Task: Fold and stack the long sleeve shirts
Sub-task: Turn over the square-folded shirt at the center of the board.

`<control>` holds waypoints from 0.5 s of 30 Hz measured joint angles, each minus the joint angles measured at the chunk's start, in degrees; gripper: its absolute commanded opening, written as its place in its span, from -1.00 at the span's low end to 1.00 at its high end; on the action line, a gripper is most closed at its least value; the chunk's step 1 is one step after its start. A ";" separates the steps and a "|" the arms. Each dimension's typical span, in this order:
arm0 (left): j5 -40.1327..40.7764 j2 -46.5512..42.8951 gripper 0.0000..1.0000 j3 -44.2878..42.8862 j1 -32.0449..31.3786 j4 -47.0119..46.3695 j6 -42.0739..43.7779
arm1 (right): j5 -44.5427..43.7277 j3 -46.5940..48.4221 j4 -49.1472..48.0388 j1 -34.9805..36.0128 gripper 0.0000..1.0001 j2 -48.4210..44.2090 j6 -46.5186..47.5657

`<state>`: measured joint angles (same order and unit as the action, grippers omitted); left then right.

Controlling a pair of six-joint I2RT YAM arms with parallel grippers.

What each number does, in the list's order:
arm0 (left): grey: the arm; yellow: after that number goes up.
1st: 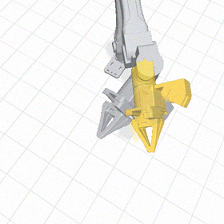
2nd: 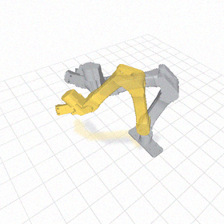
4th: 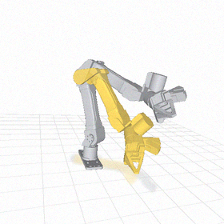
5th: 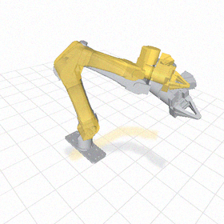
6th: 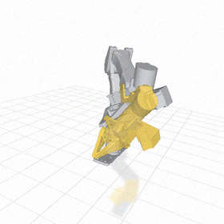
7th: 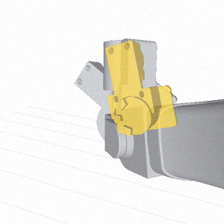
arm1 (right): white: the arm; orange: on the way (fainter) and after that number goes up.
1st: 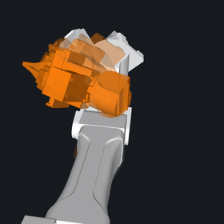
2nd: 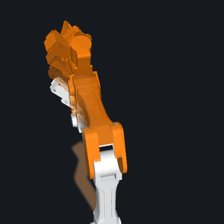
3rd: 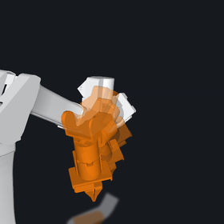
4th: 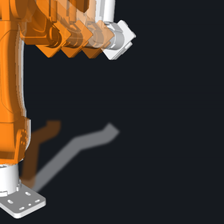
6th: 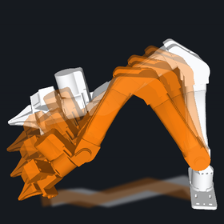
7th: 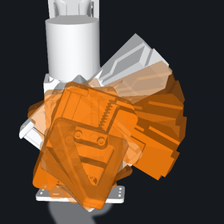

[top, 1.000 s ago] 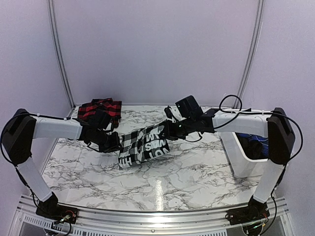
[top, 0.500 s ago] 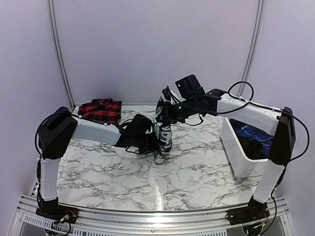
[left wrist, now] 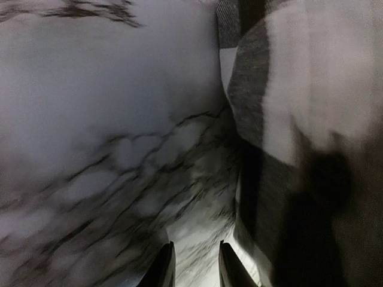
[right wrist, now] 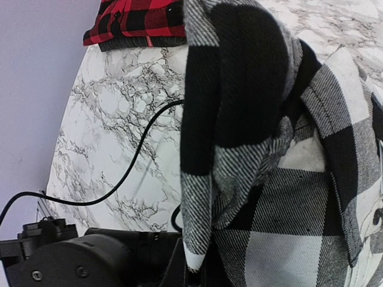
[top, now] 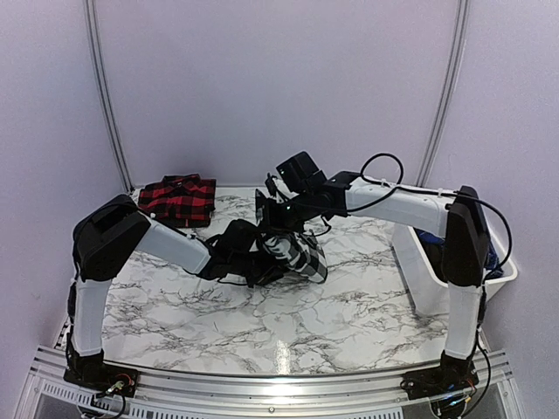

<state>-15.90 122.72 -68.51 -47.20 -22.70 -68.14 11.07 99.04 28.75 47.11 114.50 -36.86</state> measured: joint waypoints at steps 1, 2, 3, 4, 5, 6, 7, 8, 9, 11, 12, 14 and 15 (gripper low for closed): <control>0.07 -1.25 -0.44 1.60 0.31 -0.28 0.02 | 0.02 -0.02 -0.50 0.26 -1.00 0.72 -0.28; 0.11 -2.62 -0.43 3.50 0.70 -0.50 -0.02 | 0.02 0.00 -1.09 0.48 -1.00 1.42 -0.59; 0.22 -3.91 -0.41 5.25 1.01 -0.63 0.00 | 0.00 0.07 -1.57 0.72 -1.00 2.03 -0.76; 0.57 -5.77 -0.40 7.85 1.53 -0.98 0.02 | 0.00 0.20 -1.88 0.96 -0.94 2.60 -0.87; 1.01 -8.09 -0.38 10.84 2.23 -1.16 0.09 | -0.02 0.48 -2.21 1.25 -0.81 3.37 -1.05; 1.42 -10.71 -0.34 14.01 3.15 -1.29 0.17 | -0.04 0.79 -2.58 1.46 -0.70 4.20 -1.27; 1.90 -13.55 -0.32 17.31 4.33 -1.33 0.26 | -0.04 1.31 -2.80 1.70 -0.56 5.11 -1.55; 2.54 -16.70 -0.27 20.76 5.77 -1.33 0.57 | -0.09 1.99 -3.17 2.05 -0.41 6.10 -1.81; 2.97 -19.37 -0.22 23.43 7.13 -1.09 1.07 | -0.09 2.78 -3.28 2.43 -0.27 6.99 -1.92; 3.82 -25.11 -0.14 28.70 10.32 -0.13 2.49 | -0.09 4.90 -3.85 3.56 -0.03 8.98 -1.99; 4.35 -27.47 -0.08 30.56 11.82 0.72 3.43 | -0.02 5.51 -4.17 4.20 0.06 9.55 -1.84; 5.35 -31.06 -0.03 32.13 13.57 4.28 5.95 | 0.00 5.70 -4.63 5.20 0.18 9.68 -1.55; 5.73 -32.11 -0.03 32.13 13.77 5.88 7.32 | -0.04 5.73 -4.87 5.51 0.21 9.53 -1.25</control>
<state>-10.17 90.61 -36.38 -33.43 -16.82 -60.82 11.03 104.77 23.88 52.62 124.03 -38.11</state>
